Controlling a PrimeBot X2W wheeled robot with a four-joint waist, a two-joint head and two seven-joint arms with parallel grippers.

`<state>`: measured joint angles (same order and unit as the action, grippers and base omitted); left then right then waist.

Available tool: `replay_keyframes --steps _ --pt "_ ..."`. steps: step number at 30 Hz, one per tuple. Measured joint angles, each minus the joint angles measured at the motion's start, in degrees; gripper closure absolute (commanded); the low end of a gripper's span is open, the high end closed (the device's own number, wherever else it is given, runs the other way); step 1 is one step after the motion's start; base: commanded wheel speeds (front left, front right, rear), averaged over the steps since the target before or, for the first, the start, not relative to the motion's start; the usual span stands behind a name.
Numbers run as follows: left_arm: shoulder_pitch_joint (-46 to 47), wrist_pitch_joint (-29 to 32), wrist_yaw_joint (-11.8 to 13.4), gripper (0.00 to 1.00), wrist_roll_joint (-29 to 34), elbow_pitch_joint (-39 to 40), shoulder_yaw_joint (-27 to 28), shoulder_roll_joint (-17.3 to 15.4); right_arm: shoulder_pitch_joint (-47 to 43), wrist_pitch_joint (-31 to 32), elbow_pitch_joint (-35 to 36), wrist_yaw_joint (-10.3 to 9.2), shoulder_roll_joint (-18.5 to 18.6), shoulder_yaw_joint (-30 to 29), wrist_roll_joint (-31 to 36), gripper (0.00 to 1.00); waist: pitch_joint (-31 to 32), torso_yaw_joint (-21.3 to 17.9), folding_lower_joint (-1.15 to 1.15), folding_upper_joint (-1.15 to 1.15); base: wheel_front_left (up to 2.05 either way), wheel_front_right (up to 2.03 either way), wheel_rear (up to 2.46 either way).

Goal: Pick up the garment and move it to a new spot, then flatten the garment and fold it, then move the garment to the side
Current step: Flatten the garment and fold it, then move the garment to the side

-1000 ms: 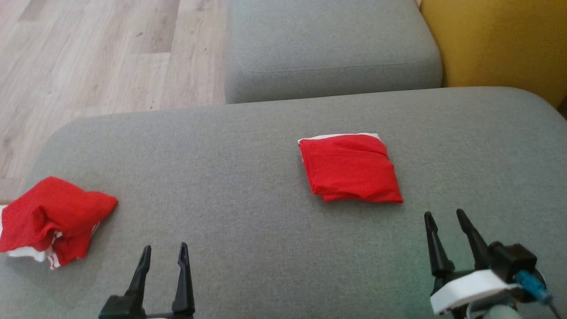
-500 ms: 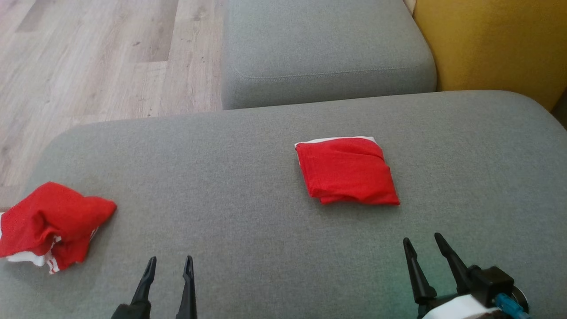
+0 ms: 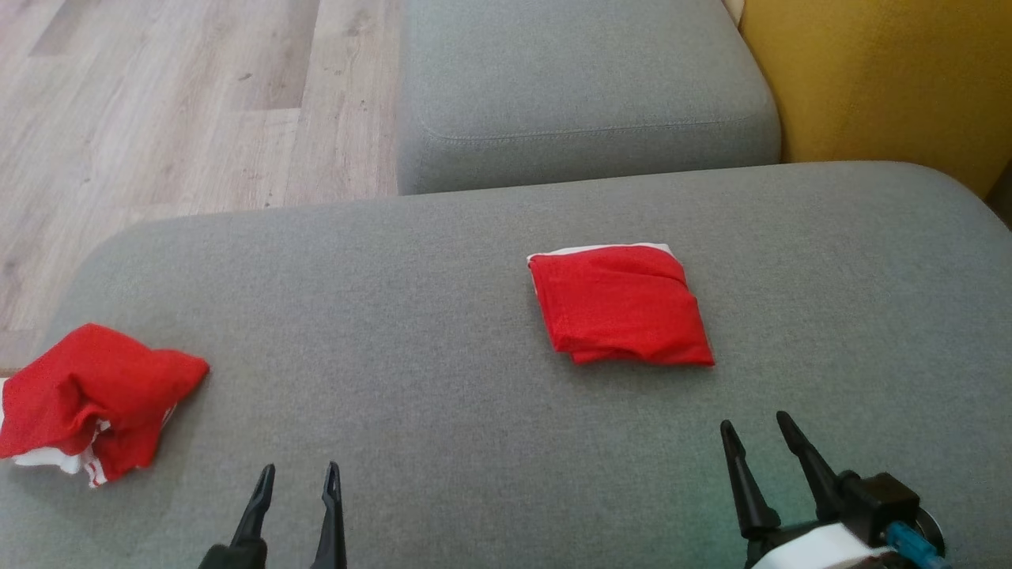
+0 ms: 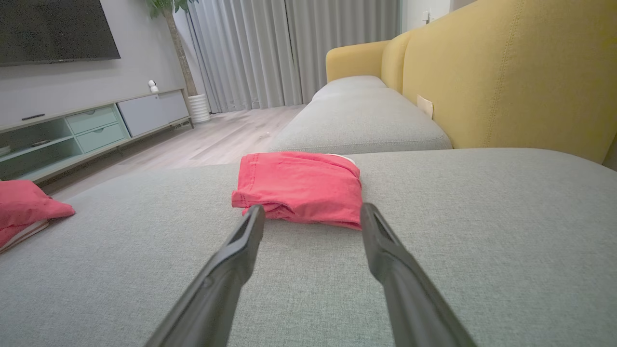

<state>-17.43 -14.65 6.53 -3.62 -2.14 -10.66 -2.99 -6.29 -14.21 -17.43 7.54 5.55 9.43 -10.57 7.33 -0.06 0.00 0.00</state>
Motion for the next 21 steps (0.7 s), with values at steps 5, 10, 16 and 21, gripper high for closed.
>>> replay_keyframes --steps 5,10,16,21 --pt "0.0 0.0 -0.5 0.0 0.2 -0.3 0.2 0.0 0.0 0.0 0.0 0.0 0.0 0.0 0.0 0.0 0.2 0.0 0.0 0.0 0.0 0.0 0.0" --pt "0.0 0.0 -0.5 0.0 0.5 -0.5 0.2 0.0 0.0 0.0 0.0 0.0 0.0 0.0 0.0 0.0 0.2 0.0 0.0 0.0 0.0 0.0 0.0" --pt "0.0 0.0 -0.5 0.0 0.5 -0.7 0.2 0.0 0.0 0.0 0.0 0.0 0.0 0.0 0.0 0.0 0.1 -0.1 0.0 0.0 0.0 0.0 0.0" --pt "0.0 0.0 -0.5 0.0 0.5 -0.7 0.2 0.0 0.0 0.0 0.0 0.0 0.0 0.0 0.0 0.0 0.0 -0.1 0.0 0.0 0.0 0.0 0.0"
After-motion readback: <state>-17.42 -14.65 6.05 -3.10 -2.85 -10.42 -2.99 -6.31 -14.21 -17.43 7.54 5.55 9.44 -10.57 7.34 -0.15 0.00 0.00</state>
